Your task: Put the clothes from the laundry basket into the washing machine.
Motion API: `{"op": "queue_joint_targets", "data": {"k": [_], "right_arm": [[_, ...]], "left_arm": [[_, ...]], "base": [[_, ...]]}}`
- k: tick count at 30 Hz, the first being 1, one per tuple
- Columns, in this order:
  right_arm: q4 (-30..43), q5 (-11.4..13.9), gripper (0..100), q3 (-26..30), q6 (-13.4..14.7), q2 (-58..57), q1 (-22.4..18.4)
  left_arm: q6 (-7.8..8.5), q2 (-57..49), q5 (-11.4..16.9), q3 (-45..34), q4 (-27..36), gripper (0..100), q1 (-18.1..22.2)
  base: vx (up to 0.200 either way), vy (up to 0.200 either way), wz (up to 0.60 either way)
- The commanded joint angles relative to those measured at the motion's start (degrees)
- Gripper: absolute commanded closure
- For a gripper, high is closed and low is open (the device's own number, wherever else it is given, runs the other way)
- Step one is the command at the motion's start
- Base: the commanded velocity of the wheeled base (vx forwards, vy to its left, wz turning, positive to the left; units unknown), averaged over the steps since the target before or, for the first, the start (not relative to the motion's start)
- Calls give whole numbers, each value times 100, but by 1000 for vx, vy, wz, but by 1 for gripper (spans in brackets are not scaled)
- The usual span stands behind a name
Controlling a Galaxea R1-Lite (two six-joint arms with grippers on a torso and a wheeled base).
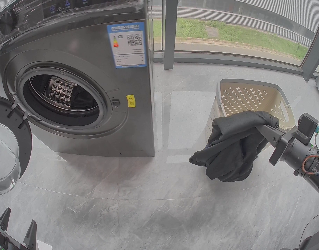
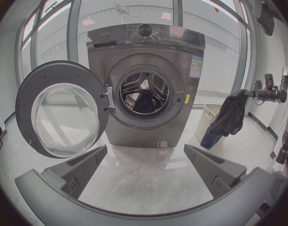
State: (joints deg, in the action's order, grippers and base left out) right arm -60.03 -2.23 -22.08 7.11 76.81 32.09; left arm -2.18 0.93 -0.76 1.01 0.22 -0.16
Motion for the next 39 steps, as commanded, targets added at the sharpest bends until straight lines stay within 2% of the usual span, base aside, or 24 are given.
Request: {"op": "queue_joint_targets", "data": {"k": [1,10,19,28,39], "right_arm": [[0,3,100,-7,1,0,-1],[0,12,100,2,1,0,8],[0,12,100,19,1,0,-1],[0,12,100,37,1,0,-1],[0,3,100,37,1,-61,-71]], "left_arm": [[-2,-84,-4,-92,4,0,-2],[-2,-84,-4,-92,4,0,-2],[-2,-84,-4,-92,4,0,-2],[-2,-84,-4,-92,4,0,-2],[-2,-84,-4,-92,4,0,-2]], "base": [[0,200,0],[0,0,0],[-200,0,0],[0,0,0],[0,200,0]]}}
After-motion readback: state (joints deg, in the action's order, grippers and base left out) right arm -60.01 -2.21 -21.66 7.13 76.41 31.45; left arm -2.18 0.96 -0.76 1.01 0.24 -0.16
